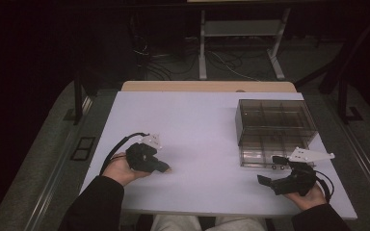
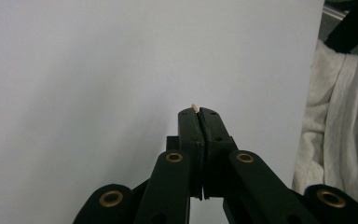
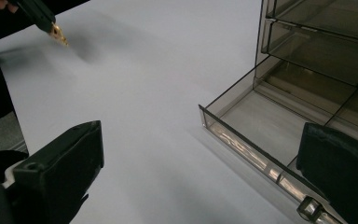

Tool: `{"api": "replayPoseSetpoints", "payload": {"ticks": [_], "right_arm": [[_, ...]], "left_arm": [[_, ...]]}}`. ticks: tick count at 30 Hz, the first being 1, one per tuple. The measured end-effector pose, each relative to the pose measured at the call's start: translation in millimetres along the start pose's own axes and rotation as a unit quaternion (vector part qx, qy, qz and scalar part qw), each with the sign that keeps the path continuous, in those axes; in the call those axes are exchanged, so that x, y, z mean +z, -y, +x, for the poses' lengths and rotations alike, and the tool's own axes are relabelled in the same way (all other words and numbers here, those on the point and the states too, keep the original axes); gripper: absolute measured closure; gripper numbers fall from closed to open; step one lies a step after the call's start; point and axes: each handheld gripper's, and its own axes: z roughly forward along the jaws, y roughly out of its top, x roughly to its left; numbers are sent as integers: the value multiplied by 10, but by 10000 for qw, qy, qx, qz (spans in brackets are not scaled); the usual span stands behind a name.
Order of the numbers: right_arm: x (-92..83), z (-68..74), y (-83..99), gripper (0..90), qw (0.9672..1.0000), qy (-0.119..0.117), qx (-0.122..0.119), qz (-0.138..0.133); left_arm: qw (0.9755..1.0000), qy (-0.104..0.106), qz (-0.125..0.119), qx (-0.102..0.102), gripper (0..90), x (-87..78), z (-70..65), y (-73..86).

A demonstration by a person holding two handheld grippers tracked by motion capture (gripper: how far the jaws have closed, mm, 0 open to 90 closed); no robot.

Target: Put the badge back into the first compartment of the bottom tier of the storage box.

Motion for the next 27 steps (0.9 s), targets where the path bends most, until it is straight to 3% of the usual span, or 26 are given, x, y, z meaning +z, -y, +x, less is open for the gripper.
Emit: {"api": "replayPoseSetpoints", "payload": {"ticks": [7,27], "right_arm": [[-29,-9,13,3,10000,-3,29,-45],[-51,-10,29,3,10000,-5,72,-69]], "left_arm": [[9999,-18,-147,87,888,-86,8,-192],[9990,-112,-219,362,888,-201,13,-682]]}}
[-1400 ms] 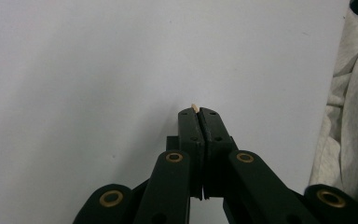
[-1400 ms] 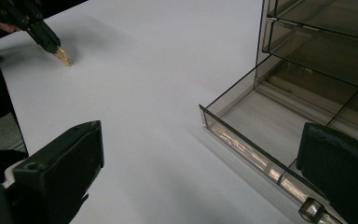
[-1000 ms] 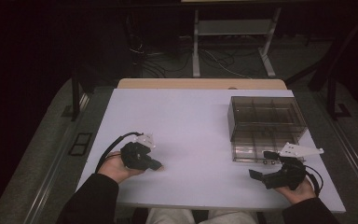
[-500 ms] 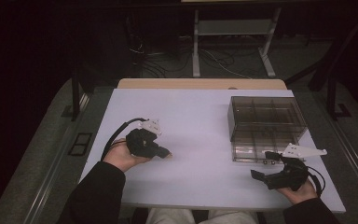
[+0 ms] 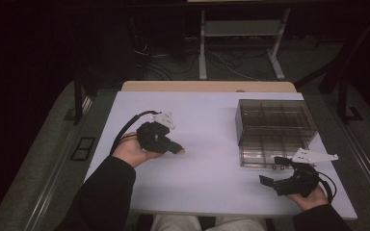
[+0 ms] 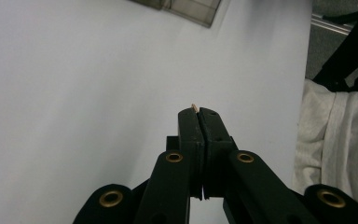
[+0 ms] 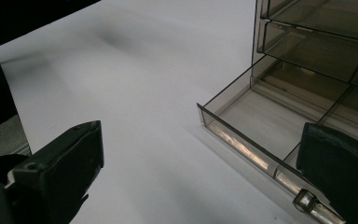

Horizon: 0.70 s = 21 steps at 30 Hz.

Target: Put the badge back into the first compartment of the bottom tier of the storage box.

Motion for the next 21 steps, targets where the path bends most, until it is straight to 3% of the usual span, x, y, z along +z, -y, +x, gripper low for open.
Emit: {"api": "replayPoseSetpoints", "payload": {"ticks": [21], "right_arm": [[-13,-15,10,3,10000,27,28,-24]], "left_arm": [[9993,45,-37,356,888,180,41,-505]]}}
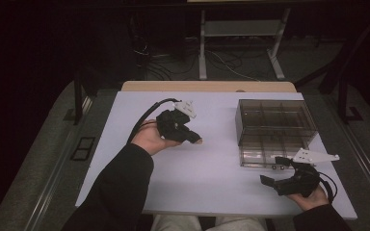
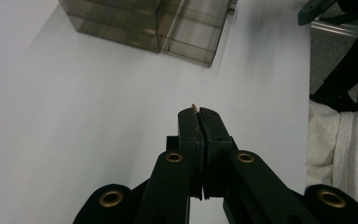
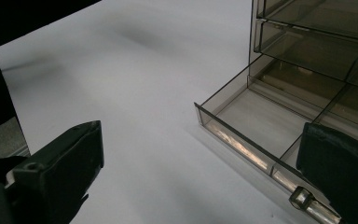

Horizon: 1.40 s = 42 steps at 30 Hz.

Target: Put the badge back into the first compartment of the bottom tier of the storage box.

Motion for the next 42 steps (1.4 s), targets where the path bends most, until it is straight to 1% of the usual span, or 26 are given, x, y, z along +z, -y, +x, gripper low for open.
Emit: {"api": "replayPoseSetpoints", "payload": {"ticks": [7,12,14,15,19,20,25,26,27,28,29,30,31,35,39,42], "right_arm": [[2,4,0,3,10000,-18,20,17],[1,2,0,3,10000,-8,30,6],[1,2,0,3,10000,-4,28,9],[0,2,1,3,10000,-2,24,13],[0,6,3,3,10000,-6,10,10],[1,7,3,3,10000,-6,5,6],[6,9,3,3,10000,-3,-32,34],[8,9,3,3,10000,3,-41,37],[9,9,4,3,10000,9,-40,37],[8,8,5,3,10000,12,-38,37],[5,6,5,3,10000,10,-46,40],[4,7,6,3,10000,14,-33,24],[-1,8,6,3,10000,7,-13,32],[-4,3,8,3,10000,16,-9,9],[-3,5,8,3,10000,8,-10,37],[-1,3,9,3,10000,13,-39,31]], "left_arm": [[10000,-25,17,81,888,45,18,-159],[9998,3,40,184,887,106,11,-294],[9996,-9,56,269,887,136,-3,-343],[9997,0,20,250,887,157,-17,-363],[9994,18,33,354,887,242,-40,-453],[9994,31,16,345,887,265,-49,-478],[9989,62,-44,466,887,369,-71,-610],[9989,52,-64,451,887,394,-80,-631],[9988,59,-66,481,887,423,-84,-655],[9987,49,-44,501,887,437,-86,-667],[9987,54,-84,506,887,467,-90,-677],[9985,44,-45,539,887,487,-91,-690],[9986,65,-70,523,887,519,-95,-697],[9983,88,-1,579,887,627,-97,-733],[9982,212,-56,555,886,734,-92,-766],[9982,256,-127,523,887,815,-83,-784]]}}
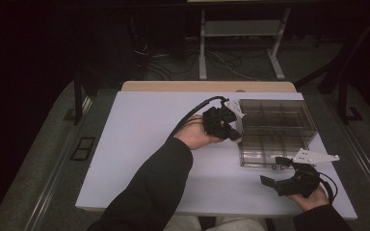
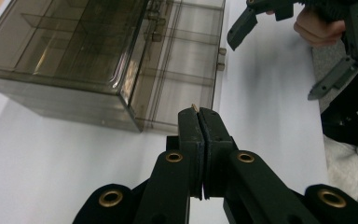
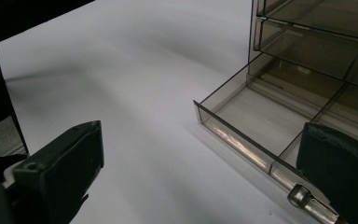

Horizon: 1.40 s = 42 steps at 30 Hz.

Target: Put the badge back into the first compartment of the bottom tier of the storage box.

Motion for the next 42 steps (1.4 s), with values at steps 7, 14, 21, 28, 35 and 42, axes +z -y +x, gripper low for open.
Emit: {"api": "replayPoseSetpoints", "payload": {"ticks": [7,14,21,28,35,42], "right_arm": [[1,0,1,3,10000,-13,-16,2],[-2,-1,-2,3,10000,-17,-2,-11],[-3,-10,-3,3,10000,-27,-32,-4],[-1,-11,-6,3,10000,-35,-33,-3],[-1,-17,-7,3,10000,-41,-39,-12],[1,-21,-9,3,10000,-47,-59,-3]], "left_arm": [[10000,54,-41,-50,887,198,52,-21],[9996,121,-230,-143,887,395,79,-53],[9994,195,-260,-133,886,620,44,-83],[9996,146,-206,-95,886,796,26,-89],[9995,179,-188,-154,885,901,24,-65],[9995,179,-138,-228,885,1055,15,-38]]}}
